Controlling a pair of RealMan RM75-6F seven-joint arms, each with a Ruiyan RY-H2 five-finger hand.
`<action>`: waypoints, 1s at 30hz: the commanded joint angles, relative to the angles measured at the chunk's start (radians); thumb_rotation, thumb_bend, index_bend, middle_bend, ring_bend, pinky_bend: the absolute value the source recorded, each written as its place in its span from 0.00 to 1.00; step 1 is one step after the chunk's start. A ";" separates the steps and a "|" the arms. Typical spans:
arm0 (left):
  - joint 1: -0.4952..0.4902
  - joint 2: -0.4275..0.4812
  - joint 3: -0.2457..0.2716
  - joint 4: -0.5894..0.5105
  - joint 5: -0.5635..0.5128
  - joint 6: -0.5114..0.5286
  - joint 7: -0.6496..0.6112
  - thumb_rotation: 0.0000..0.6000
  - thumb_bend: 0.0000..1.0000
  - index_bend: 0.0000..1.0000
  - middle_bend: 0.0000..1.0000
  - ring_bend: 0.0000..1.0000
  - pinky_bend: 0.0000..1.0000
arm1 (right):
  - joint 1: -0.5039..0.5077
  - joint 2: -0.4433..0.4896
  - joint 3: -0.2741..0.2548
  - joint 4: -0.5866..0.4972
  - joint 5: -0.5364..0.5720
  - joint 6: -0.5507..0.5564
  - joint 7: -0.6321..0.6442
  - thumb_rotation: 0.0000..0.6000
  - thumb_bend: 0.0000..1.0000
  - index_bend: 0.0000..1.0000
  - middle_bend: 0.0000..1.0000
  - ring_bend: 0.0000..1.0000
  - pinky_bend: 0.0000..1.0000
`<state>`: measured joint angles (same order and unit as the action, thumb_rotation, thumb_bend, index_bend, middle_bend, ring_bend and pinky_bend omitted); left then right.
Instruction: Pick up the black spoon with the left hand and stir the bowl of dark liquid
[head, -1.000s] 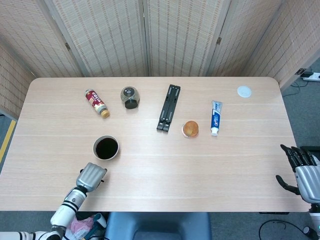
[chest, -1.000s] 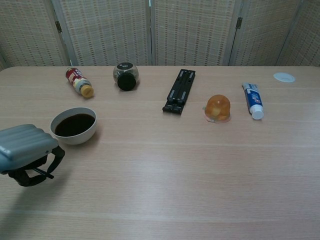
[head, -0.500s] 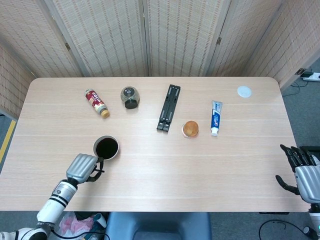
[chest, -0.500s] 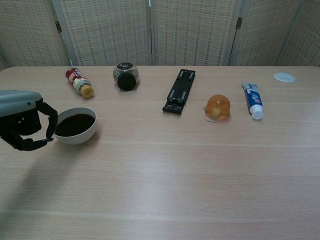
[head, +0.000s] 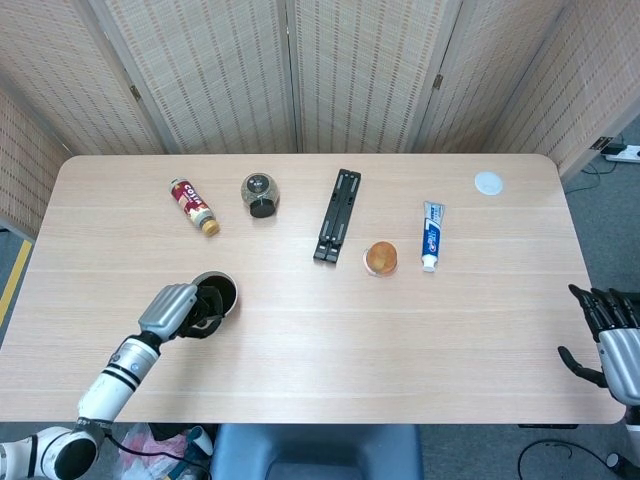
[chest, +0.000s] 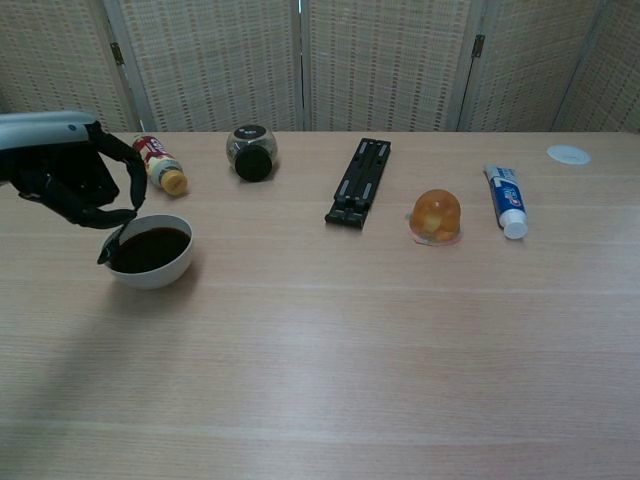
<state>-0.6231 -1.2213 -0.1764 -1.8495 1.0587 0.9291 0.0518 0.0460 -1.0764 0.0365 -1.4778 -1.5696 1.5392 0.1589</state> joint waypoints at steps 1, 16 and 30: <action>-0.016 -0.024 -0.030 0.031 -0.028 -0.019 -0.048 1.00 0.47 0.66 0.96 0.86 1.00 | -0.005 0.000 0.005 -0.003 0.007 0.008 -0.006 1.00 0.20 0.00 0.17 0.12 0.09; -0.074 -0.208 -0.064 0.245 -0.099 -0.031 -0.082 1.00 0.47 0.67 0.96 0.86 1.00 | -0.016 -0.002 0.008 -0.022 0.018 0.016 -0.029 1.00 0.19 0.00 0.17 0.12 0.09; -0.128 -0.344 -0.072 0.454 -0.175 -0.037 0.008 1.00 0.47 0.68 0.96 0.86 1.00 | -0.018 -0.009 0.010 -0.013 0.022 0.012 -0.019 1.00 0.19 0.00 0.17 0.12 0.09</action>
<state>-0.7448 -1.5545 -0.2485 -1.4102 0.8940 0.8946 0.0480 0.0287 -1.0851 0.0460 -1.4905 -1.5481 1.5511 0.1399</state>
